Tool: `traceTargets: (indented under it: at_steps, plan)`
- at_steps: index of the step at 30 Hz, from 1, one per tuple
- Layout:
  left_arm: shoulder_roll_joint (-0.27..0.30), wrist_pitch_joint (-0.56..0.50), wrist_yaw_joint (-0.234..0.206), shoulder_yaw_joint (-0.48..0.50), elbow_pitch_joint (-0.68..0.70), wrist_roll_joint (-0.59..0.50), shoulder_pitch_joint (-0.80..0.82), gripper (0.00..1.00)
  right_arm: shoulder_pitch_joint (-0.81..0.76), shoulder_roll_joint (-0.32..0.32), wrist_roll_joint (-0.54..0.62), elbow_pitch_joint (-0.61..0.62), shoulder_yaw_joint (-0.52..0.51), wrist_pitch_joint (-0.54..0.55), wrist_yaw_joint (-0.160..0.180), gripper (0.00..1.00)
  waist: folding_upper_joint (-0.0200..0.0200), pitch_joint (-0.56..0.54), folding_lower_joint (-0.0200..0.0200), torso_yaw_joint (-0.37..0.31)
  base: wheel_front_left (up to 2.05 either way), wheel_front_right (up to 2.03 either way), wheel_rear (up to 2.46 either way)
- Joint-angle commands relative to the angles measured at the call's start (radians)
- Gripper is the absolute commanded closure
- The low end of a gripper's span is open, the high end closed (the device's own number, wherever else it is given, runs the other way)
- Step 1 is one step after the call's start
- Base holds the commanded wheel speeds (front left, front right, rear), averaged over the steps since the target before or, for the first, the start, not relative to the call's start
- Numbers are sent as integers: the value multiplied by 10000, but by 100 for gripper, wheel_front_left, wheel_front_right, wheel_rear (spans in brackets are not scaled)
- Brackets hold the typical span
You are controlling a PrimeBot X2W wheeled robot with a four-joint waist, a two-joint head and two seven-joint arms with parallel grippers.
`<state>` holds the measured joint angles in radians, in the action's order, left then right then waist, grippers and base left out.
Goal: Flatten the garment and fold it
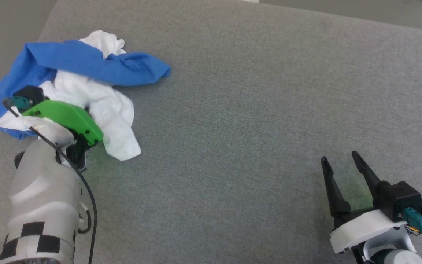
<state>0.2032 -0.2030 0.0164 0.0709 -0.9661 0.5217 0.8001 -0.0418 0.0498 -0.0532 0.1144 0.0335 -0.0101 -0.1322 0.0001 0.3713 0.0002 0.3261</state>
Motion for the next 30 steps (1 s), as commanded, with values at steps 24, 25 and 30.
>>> traceTargets:
  at_steps: [24, 25, 30]
  plan:
    - [-331, -1354, 1141, -4366, 6470, 2668, 718, 100, -143, 4, -1794, -2451, 439, -1850, 15, 0, -1, -2717, -2, -2473, 0, 0, 0]
    - [-384, -1575, 1140, -4600, 6546, 2711, 283, 100, -156, 4, -1794, -2485, 404, -1878, 15, 0, -1, -2724, -2, -2537, 0, 0, 0]
    - [-534, -2628, 803, -5916, 6363, 2699, -2317, 100, -179, 4, -1792, -2642, 286, -1996, 15, 0, -1, -2759, -2, -2860, 0, 0, 0]
